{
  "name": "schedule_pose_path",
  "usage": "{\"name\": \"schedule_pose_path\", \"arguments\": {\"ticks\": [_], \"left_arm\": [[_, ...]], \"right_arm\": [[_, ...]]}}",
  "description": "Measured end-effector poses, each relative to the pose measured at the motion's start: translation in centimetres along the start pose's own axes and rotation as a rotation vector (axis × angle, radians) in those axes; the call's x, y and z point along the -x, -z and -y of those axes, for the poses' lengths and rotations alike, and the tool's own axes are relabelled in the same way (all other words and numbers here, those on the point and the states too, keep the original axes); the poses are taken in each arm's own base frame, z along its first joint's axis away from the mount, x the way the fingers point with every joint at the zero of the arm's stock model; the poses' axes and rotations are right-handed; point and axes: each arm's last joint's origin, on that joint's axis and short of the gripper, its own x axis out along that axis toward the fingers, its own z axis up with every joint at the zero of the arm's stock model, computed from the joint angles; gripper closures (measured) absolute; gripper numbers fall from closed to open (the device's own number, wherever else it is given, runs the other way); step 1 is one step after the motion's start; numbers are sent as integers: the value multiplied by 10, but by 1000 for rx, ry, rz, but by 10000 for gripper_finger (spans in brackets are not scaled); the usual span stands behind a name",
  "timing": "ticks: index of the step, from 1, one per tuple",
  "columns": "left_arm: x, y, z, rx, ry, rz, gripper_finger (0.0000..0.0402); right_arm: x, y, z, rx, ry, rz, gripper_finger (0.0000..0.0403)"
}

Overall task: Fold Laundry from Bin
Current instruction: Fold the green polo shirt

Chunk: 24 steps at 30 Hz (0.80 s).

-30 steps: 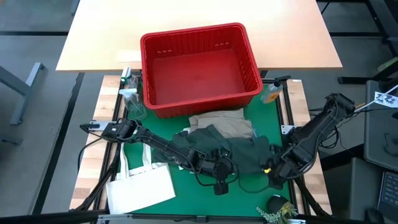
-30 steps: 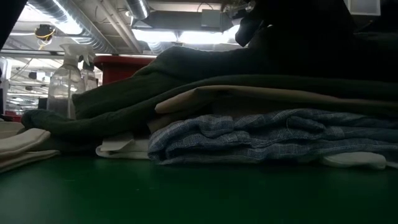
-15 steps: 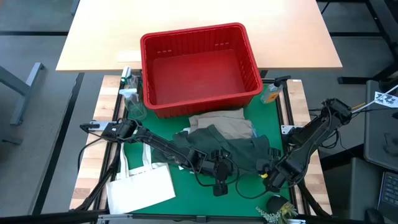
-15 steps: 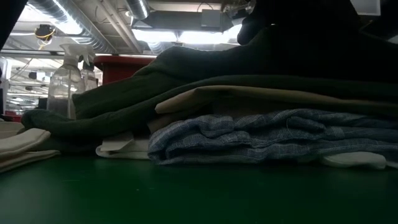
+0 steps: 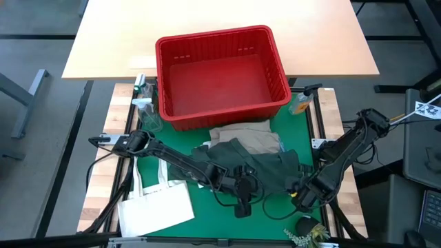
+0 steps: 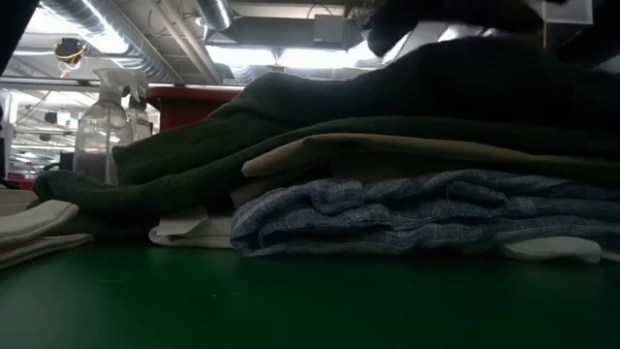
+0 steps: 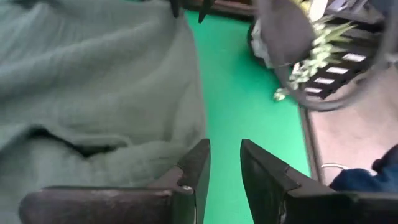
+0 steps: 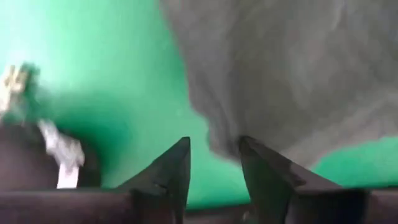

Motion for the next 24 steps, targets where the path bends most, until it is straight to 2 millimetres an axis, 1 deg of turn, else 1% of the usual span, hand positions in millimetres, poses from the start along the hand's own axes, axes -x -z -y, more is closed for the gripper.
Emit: {"name": "schedule_pose_path", "arguments": {"ticks": [3, 5, 9, 11, 15, 19, 21, 24], "left_arm": [[9, -6, 1, -14, 26, 14, 325], [17, -11, 2, -13, 37, 26, 331], [29, -21, -2, -3, 34, 58, 342], [30, -24, -7, 5, 24, 66, 346], [28, -29, -20, 22, -17, 76, 348], [25, -35, -38, 45, -59, 69, 349], [24, -38, -47, 58, -75, 74, 349], [23, -42, -59, 74, -96, 81, 349]], "right_arm": [[2, 1, 3, -13, -50, -101, 252], [5, 3, 5, -10, -65, -122, 249], [13, 6, 11, 34, -57, -82, 249], [18, 7, 16, 38, -31, -25, 249], [27, 8, 29, 38, 130, 164, 249], [35, 5, 44, 32, 341, 376, 249], [37, 1, 51, 12, 414, 420, 249], [38, -7, 63, -53, 459, 405, 249]]}}
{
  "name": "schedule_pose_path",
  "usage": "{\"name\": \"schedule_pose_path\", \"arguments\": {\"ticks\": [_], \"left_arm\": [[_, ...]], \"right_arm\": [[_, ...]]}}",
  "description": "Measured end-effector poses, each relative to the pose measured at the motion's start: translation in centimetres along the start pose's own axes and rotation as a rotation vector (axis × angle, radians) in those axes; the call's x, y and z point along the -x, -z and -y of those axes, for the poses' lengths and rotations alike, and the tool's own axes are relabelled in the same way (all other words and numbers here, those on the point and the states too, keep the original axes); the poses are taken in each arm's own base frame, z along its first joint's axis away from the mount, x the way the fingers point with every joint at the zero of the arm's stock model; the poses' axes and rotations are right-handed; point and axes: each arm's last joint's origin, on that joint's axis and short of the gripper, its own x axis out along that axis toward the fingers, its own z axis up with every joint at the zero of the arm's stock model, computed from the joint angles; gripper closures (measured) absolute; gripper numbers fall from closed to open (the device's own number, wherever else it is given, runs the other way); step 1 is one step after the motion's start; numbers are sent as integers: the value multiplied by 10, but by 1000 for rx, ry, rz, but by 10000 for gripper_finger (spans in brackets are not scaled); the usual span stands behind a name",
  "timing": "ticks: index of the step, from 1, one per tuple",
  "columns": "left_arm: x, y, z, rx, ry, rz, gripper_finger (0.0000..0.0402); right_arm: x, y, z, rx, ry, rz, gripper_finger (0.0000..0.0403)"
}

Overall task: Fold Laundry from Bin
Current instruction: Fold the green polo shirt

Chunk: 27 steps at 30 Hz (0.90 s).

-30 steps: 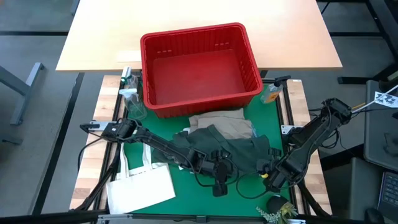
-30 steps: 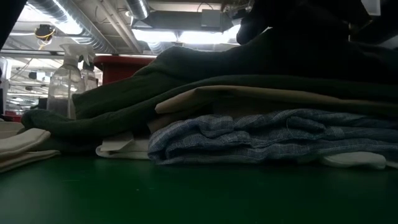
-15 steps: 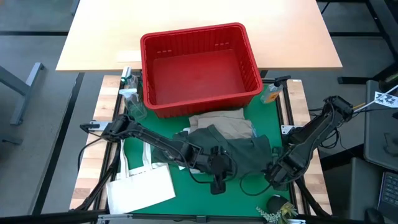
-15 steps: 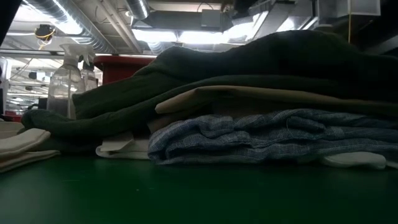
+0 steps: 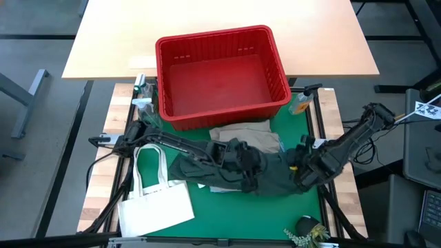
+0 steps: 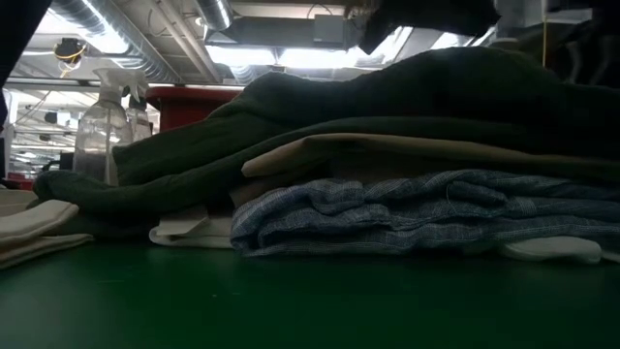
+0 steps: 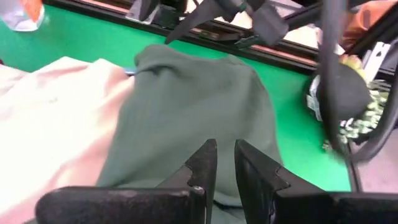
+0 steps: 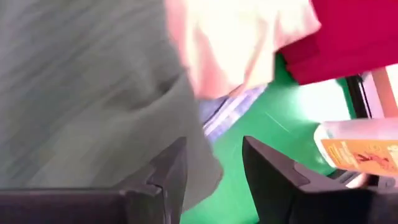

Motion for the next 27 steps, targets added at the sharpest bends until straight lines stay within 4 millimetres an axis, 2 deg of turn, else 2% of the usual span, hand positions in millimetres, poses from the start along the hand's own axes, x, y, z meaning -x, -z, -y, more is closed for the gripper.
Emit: {"name": "schedule_pose_path", "arguments": {"ticks": [4, 10, 14, 18, 23, 27], "left_arm": [[-9, 2, -10, 8, -25, -21, 349], [-24, 12, -17, 9, -76, -65, 349], [-35, 29, -21, -17, -138, -151, 349], [-36, 38, -25, -21, -187, -232, 349], [-36, 47, -30, -34, -239, -307, 349], [-35, 47, -30, -38, -244, -312, 349]], "right_arm": [[-18, -5, 6, -39, 26, -26, 249], [-52, -3, -1, 33, -124, -99, 249], [-70, 8, -1, 49, -150, -159, 249], [-85, 22, 3, 25, -154, -262, 249], [-95, 37, 3, -11, -217, -393, 249], [-96, 40, 2, -17, -262, -447, 249]]}}
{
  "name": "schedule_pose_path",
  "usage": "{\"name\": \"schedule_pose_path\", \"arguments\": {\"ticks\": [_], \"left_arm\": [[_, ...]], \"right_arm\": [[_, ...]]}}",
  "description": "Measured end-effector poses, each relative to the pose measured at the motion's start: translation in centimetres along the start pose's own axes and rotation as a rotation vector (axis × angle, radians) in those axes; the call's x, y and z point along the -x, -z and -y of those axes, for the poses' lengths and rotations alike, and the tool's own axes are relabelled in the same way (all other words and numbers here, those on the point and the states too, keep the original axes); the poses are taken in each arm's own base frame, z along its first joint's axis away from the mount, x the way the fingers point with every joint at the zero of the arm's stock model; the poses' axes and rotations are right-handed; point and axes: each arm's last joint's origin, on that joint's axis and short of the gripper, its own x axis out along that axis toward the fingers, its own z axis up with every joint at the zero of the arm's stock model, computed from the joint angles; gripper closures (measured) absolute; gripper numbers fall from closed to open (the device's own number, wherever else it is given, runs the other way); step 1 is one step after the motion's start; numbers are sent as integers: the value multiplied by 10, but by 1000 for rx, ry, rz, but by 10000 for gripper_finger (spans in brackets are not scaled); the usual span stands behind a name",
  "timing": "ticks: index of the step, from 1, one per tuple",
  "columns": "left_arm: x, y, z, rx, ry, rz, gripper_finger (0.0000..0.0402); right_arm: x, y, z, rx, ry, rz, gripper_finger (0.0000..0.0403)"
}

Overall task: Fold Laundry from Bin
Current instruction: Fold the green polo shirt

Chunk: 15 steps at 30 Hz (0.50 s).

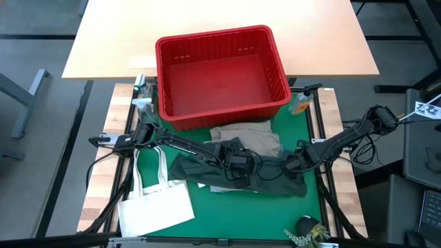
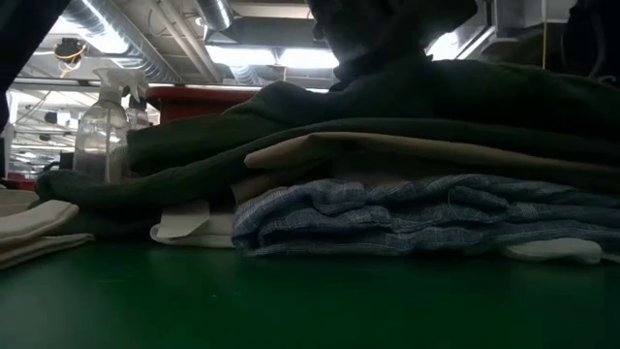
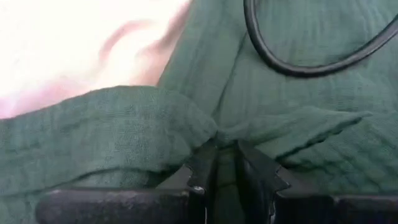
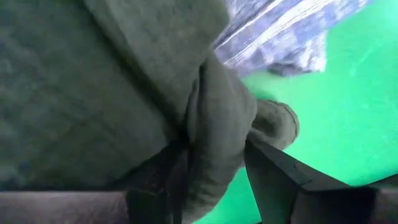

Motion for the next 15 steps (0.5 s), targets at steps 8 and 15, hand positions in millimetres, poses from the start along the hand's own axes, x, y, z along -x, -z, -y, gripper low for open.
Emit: {"name": "schedule_pose_path", "arguments": {"ticks": [8, 15], "left_arm": [[0, 1, 0, -1, 1, -5, 349], [1, 1, 0, -1, 3, -7, 349]], "right_arm": [[23, 2, 4, 18, 45, -44, 249], [56, 5, 10, 14, 24, 12, 249]]}}
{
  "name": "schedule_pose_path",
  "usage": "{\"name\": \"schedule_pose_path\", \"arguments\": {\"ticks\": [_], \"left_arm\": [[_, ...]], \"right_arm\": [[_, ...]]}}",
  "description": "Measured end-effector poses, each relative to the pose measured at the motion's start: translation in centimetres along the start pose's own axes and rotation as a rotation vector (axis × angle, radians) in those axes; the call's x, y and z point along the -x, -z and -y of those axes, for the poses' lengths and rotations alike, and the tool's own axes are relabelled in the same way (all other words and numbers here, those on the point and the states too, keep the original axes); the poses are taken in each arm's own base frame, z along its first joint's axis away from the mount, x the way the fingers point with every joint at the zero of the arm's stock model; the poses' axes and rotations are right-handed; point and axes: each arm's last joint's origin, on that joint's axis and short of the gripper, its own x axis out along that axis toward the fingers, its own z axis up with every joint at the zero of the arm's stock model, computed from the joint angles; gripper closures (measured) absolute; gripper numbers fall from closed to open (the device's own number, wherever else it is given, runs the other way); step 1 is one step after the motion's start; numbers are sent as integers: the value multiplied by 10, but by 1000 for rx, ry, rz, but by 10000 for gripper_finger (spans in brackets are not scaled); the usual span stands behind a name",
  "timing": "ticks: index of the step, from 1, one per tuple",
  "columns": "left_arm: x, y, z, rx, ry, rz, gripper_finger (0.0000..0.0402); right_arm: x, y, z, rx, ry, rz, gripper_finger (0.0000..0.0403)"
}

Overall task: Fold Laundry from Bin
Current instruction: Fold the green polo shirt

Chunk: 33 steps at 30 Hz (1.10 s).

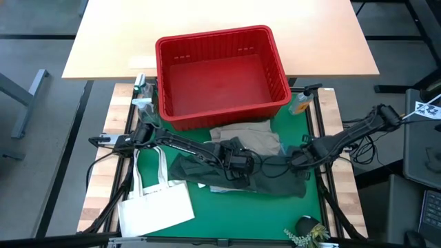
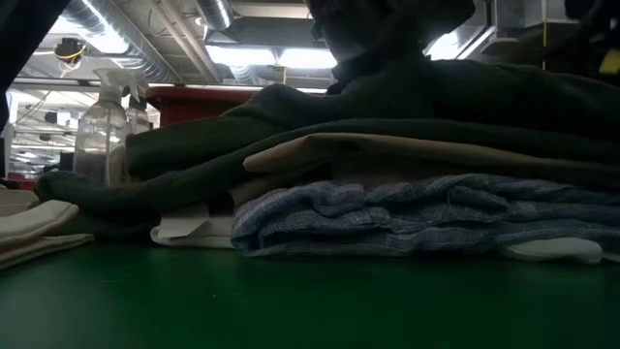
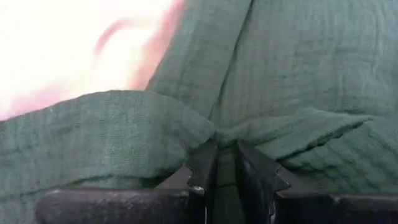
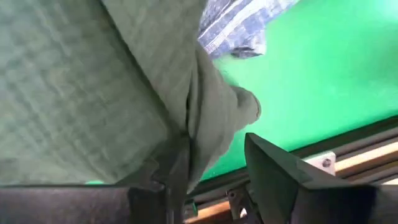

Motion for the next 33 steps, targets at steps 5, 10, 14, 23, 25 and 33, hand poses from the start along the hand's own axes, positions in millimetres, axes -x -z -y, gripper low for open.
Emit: {"name": "schedule_pose_path", "arguments": {"ticks": [5, 10, 14, 23, 25, 33], "left_arm": [[7, -3, 0, 6, 14, 14, 349], [17, -7, -1, 15, 32, 42, 349], [24, -11, -1, 24, 50, 72, 349], [34, -14, -3, 18, 54, 85, 349], [36, -14, -4, 18, 55, 85, 349], [67, -16, -15, 15, 51, 66, 349]], "right_arm": [[22, 4, 8, -33, 33, 39, 249], [34, 6, 15, -86, 96, 124, 249], [36, 3, 14, -100, 111, 187, 249], [35, 6, 10, -120, -17, 66, 249], [35, 5, 10, -125, -22, 72, 249], [37, -4, 3, -123, -91, 173, 249]]}}
